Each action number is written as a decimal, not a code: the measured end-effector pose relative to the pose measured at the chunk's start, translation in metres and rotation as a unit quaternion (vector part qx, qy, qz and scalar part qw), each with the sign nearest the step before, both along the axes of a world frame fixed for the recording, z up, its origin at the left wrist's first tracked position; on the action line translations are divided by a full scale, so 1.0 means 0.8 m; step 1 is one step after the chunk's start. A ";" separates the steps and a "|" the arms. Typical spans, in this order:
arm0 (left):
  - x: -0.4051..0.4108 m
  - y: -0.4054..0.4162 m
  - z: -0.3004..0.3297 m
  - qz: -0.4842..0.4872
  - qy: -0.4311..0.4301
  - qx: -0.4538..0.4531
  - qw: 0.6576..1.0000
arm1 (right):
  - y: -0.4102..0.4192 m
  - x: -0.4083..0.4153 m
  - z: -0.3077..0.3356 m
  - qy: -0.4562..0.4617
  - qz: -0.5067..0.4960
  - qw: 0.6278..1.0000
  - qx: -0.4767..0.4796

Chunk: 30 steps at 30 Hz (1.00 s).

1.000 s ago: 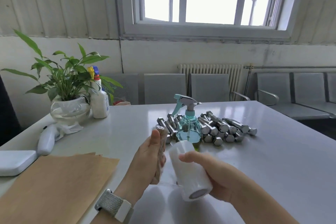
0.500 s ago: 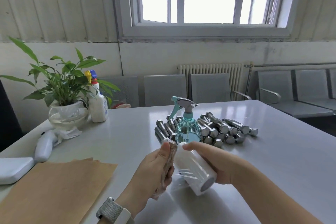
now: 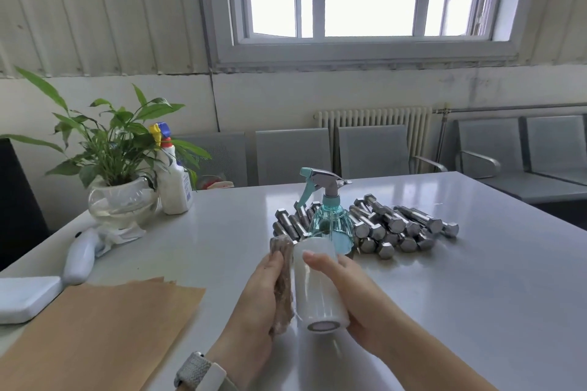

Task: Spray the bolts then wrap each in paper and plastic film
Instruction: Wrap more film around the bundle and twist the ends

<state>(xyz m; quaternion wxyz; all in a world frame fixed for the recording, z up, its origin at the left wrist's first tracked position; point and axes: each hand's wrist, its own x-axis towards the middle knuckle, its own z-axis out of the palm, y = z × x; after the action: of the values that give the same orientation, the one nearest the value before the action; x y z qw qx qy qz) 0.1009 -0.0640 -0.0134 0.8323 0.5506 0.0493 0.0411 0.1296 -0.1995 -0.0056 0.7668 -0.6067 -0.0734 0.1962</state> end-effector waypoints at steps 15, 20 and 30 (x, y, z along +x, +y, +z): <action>-0.004 -0.007 -0.010 0.101 -0.068 -0.011 0.993 | 0.029 -0.021 -0.011 -0.115 -0.143 0.983 -0.028; -0.002 -0.011 -0.010 0.051 -0.078 -0.003 0.996 | 0.022 -0.018 -0.011 -0.089 -0.101 0.991 0.002; 0.005 0.004 -0.011 0.090 -0.070 0.077 0.990 | 0.022 -0.008 -0.006 -0.084 -0.107 0.989 -0.064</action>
<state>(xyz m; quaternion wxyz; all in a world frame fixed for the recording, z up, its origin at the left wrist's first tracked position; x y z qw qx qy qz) 0.1048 -0.0607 -0.0225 0.7816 0.6023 0.0370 0.1580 0.1229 -0.1818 -0.0105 0.7338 -0.6735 -0.0596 0.0659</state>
